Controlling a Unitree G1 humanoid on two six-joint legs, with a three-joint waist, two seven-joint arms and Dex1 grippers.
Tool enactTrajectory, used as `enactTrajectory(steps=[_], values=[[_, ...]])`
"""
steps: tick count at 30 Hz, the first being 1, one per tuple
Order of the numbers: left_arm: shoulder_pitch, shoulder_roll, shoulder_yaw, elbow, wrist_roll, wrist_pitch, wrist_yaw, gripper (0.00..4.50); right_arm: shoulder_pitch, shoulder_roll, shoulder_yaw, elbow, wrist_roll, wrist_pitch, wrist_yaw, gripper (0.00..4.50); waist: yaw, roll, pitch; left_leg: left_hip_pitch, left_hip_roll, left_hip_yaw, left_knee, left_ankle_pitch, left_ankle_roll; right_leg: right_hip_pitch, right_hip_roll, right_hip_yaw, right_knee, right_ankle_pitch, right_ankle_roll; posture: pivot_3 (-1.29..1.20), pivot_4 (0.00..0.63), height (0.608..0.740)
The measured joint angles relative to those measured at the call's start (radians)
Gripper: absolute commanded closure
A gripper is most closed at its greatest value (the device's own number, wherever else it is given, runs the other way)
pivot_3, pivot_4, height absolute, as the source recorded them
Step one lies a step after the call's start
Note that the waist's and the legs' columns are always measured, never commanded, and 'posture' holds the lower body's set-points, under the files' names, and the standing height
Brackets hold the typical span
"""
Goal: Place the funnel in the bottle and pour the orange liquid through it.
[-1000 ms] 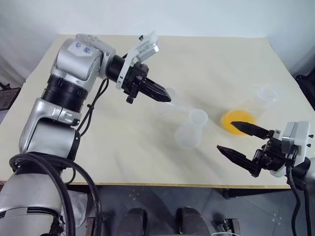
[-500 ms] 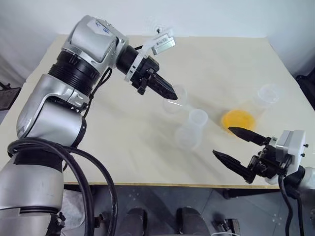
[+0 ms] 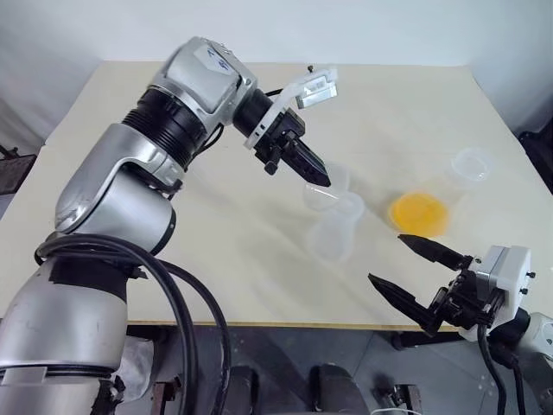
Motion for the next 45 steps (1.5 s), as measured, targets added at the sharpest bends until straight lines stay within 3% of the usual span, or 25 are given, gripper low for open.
enactTrajectory(steps=[28,33,43,45], values=[[-0.075,-0.155,-0.018,0.232,0.147,-0.117,0.000,4.47,0.115,0.036,0.031,-0.051,-0.058,-0.045,-0.029,0.00,0.001,0.000,0.000,0.000,-0.001,0.001,0.000,0.000,0.000,0.000,0.000,0.001,0.000,0.000,0.000,0.00,0.150,0.740],[-0.091,-0.179,-0.001,0.267,0.171,-0.124,0.000,3.25,0.119,0.042,0.040,-0.051,-0.074,-0.050,-0.031,0.00,0.001,-0.001,0.000,0.000,-0.001,0.001,0.000,0.000,0.000,-0.001,0.000,0.001,0.000,0.000,0.000,0.00,0.150,0.740],[-0.120,-0.191,0.042,0.300,0.184,-0.119,0.000,0.23,0.121,0.044,0.040,-0.051,-0.078,-0.067,-0.031,0.00,0.001,-0.001,0.000,0.000,-0.001,0.001,0.000,0.000,0.000,-0.001,0.000,0.001,0.000,0.000,0.000,0.00,0.150,0.740],[-0.136,-0.186,0.048,0.300,0.185,-0.124,0.000,0.04,0.115,0.043,0.040,-0.051,-0.078,-0.067,-0.030,0.00,0.001,-0.001,0.000,0.000,-0.001,0.001,0.000,0.000,0.000,-0.001,0.000,0.001,0.000,0.000,0.000,0.00,0.150,0.740]])
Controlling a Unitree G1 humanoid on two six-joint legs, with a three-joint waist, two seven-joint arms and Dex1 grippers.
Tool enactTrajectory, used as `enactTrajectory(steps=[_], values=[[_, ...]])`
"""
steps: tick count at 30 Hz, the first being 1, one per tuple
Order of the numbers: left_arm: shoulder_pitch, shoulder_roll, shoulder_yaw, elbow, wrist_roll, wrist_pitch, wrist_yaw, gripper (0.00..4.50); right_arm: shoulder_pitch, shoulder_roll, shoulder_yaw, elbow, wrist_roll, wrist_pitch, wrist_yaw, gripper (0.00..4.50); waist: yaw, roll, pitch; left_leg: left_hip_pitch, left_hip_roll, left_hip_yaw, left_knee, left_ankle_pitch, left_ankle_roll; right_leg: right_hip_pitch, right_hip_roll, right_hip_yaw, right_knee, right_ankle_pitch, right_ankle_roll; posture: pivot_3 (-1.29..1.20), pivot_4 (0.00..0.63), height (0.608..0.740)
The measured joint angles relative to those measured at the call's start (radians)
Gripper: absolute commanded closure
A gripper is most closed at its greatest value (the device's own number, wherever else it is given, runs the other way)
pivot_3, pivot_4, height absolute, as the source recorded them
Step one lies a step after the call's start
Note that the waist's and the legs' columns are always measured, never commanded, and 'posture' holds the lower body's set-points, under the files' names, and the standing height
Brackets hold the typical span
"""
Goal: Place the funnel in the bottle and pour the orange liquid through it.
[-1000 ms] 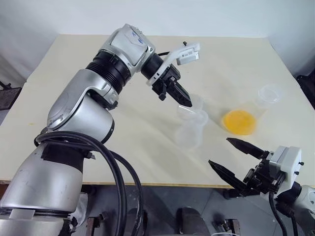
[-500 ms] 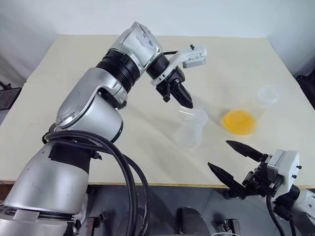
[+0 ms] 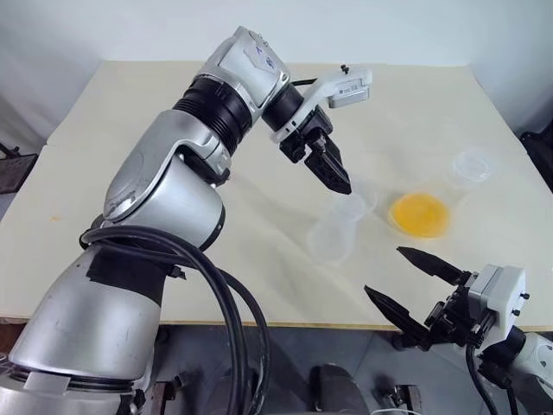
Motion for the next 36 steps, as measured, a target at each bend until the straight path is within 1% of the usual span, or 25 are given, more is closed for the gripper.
enactTrajectory(steps=[6,9,12,14,16,19,20,23,27,29,32,36], values=[[-0.018,0.044,0.074,0.027,0.016,-0.031,0.000,0.04,-0.038,-0.015,-0.003,0.030,0.001,0.000,0.012,0.00,-0.003,0.000,0.000,0.000,0.000,0.001,0.000,0.000,0.000,0.000,0.001,0.000,0.000,0.000,0.000,0.00,0.150,0.740],[-0.014,0.109,0.132,0.031,0.029,-0.057,0.000,0.04,-0.061,-0.038,-0.011,0.065,0.006,0.001,0.030,0.00,-0.004,0.000,0.000,0.000,0.000,0.001,0.000,0.000,0.000,-0.001,0.001,0.000,0.000,0.000,0.000,0.00,0.150,0.740],[0.032,0.190,0.215,-0.012,0.034,-0.110,0.000,0.04,-0.096,-0.079,-0.049,0.120,0.018,0.003,0.057,0.00,-0.002,0.000,0.000,0.000,0.001,0.001,0.000,0.000,0.000,-0.001,0.000,0.000,0.001,0.000,0.000,0.00,0.150,0.740],[0.110,0.233,0.270,-0.081,0.039,-0.163,0.000,0.04,-0.129,-0.111,-0.066,0.157,0.030,0.008,0.075,0.00,-0.002,0.001,0.000,0.001,0.002,0.001,0.000,0.000,0.000,0.000,0.000,0.000,0.002,0.000,0.000,0.00,0.150,0.740],[0.219,0.273,0.328,-0.175,0.035,-0.205,0.001,0.04,-0.156,-0.138,-0.081,0.189,0.040,0.018,0.094,0.00,-0.001,0.001,0.000,0.001,0.002,0.000,0.000,0.000,0.000,0.000,-0.001,0.000,0.002,0.000,0.000,0.00,0.150,0.740],[0.463,0.342,0.442,-0.419,-0.002,-0.230,0.008,0.04,-0.199,-0.178,-0.091,0.252,0.044,0.031,0.120,0.00,-0.003,0.001,-0.001,0.001,0.002,-0.001,0.000,0.000,0.000,-0.001,-0.001,0.000,0.002,0.000,0.000,0.00,0.150,0.740],[0.581,0.361,0.499,-0.546,-0.035,-0.233,0.023,0.04,-0.221,-0.190,-0.092,0.279,0.044,0.035,0.129,0.00,-0.006,0.002,-0.001,0.001,0.002,0.000,0.000,0.000,0.000,-0.001,-0.001,0.001,0.002,0.000,0.000,0.00,0.150,0.740],[0.810,0.351,0.575,-0.758,-0.089,-0.231,0.077,0.04,-0.256,-0.207,-0.102,0.343,0.041,0.048,0.138,0.00,0.000,0.001,-0.001,0.000,0.002,-0.003,0.001,0.000,0.000,-0.001,-0.001,0.001,0.002,0.000,0.000,0.00,0.150,0.740],[0.969,0.288,0.690,-0.931,-0.135,-0.326,0.161,0.04,-0.273,-0.213,-0.108,0.382,0.039,0.058,0.146,0.00,0.015,0.001,-0.001,0.000,0.001,-0.003,0.003,0.000,0.000,0.001,-0.001,0.001,0.002,0.000,0.000,0.00,0.150,0.740],[1.033,0.262,0.718,-0.964,-0.140,-0.407,0.180,0.04,-0.275,-0.213,-0.111,0.391,0.039,0.069,0.148,0.00,0.016,0.002,-0.001,0.000,0.001,-0.002,0.002,0.000,0.000,0.001,-0.001,0.001,0.002,0.000,0.000,0.00,0.150,0.740],[1.129,0.229,0.719,-0.963,-0.119,-0.538,0.181,0.04,-0.268,-0.213,-0.119,0.395,0.037,0.075,0.149,0.00,0.016,0.002,-0.001,0.001,0.001,-0.001,0.002,0.000,0.000,0.001,-0.001,0.001,0.002,0.000,0.000,0.00,0.150,0.740],[1.183,0.186,0.720,-0.952,-0.117,-0.621,0.184,0.04,-0.245,-0.213,-0.135,0.395,0.036,0.083,0.149,0.00,0.017,0.002,-0.001,0.001,0.001,0.000,0.002,0.000,0.000,0.001,-0.001,0.000,0.002,0.000,0.000,0.00,0.150,0.740]])
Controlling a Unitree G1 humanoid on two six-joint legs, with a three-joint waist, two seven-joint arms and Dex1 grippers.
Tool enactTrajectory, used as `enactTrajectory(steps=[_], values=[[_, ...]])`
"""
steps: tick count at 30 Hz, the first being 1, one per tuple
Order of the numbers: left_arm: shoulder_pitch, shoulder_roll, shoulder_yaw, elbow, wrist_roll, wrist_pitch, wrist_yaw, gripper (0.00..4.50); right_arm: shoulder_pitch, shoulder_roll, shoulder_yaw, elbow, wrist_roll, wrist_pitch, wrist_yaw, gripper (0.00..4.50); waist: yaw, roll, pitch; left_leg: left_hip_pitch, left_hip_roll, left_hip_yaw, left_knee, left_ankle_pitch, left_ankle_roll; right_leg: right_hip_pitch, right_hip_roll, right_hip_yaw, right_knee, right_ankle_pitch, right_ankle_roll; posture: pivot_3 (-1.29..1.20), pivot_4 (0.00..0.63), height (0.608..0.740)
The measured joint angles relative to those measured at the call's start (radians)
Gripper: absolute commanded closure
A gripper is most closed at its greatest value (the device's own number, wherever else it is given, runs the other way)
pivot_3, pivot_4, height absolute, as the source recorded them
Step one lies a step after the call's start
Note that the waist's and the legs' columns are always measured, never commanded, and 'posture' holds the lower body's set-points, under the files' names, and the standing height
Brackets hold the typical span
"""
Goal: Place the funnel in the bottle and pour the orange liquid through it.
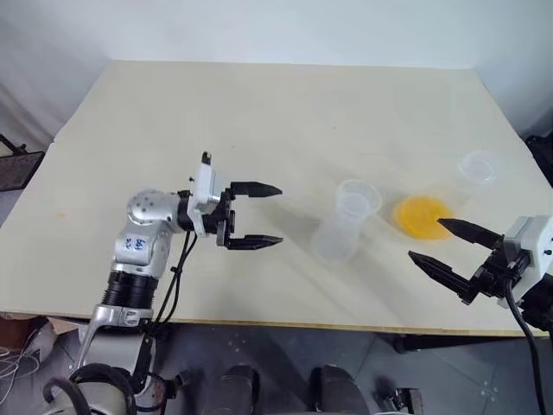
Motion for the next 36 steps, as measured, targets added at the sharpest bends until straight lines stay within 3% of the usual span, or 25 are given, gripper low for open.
enactTrajectory(steps=[19,24,36], values=[[0.007,-0.011,0.006,0.047,0.023,-0.070,0.050,0.04,0.296,0.140,-0.363,-0.140,0.023,0.004,-0.055,0.00,0.002,0.000,0.000,0.001,0.000,0.001,-0.001,0.000,0.000,0.001,0.000,0.000,0.000,0.000,0.000,0.00,0.150,0.740],[0.017,-0.003,0.009,0.002,0.007,-0.028,0.058,0.04,0.238,0.149,-0.330,-0.161,0.023,0.007,-0.119,0.00,-0.004,0.001,-0.001,0.002,0.001,0.001,-0.001,0.000,0.000,0.001,0.000,0.001,0.000,0.000,0.000,0.00,0.150,0.740],[0.059,0.042,0.040,-0.104,-0.015,0.044,0.112,0.04,-0.150,0.124,-0.067,0.079,-0.111,-0.001,-0.243,0.00,-0.019,0.003,-0.002,0.002,0.000,0.001,-0.002,0.000,0.000,0.001,0.000,0.001,0.000,0.000,0.000,0.00,0.150,0.740]])
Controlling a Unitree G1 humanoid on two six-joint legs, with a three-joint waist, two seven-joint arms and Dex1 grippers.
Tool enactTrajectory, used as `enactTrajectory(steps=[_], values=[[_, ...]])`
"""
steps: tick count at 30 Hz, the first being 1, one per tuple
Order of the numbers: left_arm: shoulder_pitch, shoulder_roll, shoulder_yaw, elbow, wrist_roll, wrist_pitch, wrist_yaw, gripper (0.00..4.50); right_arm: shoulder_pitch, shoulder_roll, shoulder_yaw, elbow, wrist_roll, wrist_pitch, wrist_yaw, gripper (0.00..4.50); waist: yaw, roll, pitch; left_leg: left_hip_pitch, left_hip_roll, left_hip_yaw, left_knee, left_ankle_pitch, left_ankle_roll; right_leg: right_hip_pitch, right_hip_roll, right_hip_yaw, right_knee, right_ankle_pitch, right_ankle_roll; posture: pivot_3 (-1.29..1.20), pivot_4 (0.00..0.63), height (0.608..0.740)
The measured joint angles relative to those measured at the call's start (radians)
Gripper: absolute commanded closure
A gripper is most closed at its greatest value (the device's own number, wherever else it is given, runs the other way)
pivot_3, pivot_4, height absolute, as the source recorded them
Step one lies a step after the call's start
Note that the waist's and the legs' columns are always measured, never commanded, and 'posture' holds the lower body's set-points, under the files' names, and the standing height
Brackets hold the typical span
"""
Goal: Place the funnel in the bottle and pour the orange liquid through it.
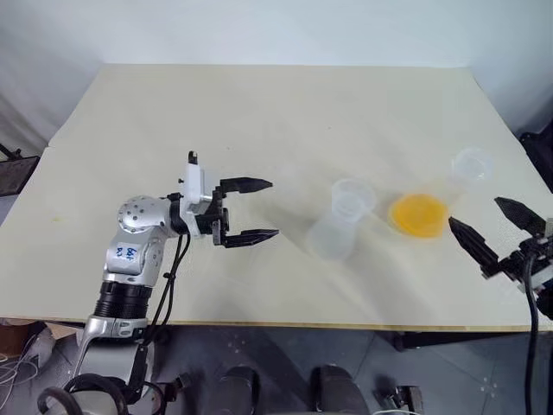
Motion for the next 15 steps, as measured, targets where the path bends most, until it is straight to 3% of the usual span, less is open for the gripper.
enactTrajectory(steps=[15], values=[[0.056,0.037,0.011,-0.100,-0.020,0.074,0.053,0.04,-0.285,0.005,0.152,0.262,-0.092,-0.018,-0.045,0.00,-0.001,0.000,0.000,0.000,0.000,0.000,-0.001,0.000,0.000,0.000,0.000,0.000,-0.001,0.000,0.000,0.00,0.150,0.740]])
